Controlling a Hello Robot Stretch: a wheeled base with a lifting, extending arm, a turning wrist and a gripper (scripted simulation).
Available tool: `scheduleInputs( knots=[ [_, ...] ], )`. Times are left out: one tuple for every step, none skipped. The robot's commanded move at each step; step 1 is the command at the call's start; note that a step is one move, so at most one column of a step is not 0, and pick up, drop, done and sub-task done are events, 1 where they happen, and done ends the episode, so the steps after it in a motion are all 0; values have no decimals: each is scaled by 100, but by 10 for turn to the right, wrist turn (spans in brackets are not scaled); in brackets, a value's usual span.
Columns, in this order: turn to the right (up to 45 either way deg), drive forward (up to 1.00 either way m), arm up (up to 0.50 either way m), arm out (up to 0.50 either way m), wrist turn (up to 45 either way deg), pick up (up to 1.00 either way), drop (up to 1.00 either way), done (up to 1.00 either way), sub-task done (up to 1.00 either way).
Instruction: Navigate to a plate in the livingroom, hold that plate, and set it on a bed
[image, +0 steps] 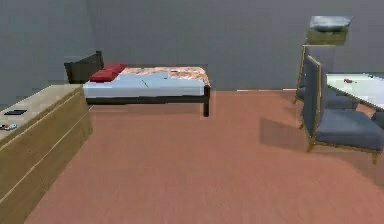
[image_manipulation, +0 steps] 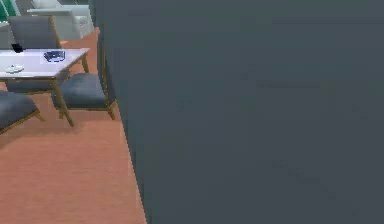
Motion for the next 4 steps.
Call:
scheduleInputs(
  knots=[
    [120, 0, 0, 0, 0, 0, 0, 0, 0],
    [0, 20, 0, 0, 0, 0, 0, 0, 0],
    [270, 0, 0, 0, 0, 0, 0, 0, 0],
    [0, 30, 0, 0, 0, 0, 0, 0, 0]
  ],
)
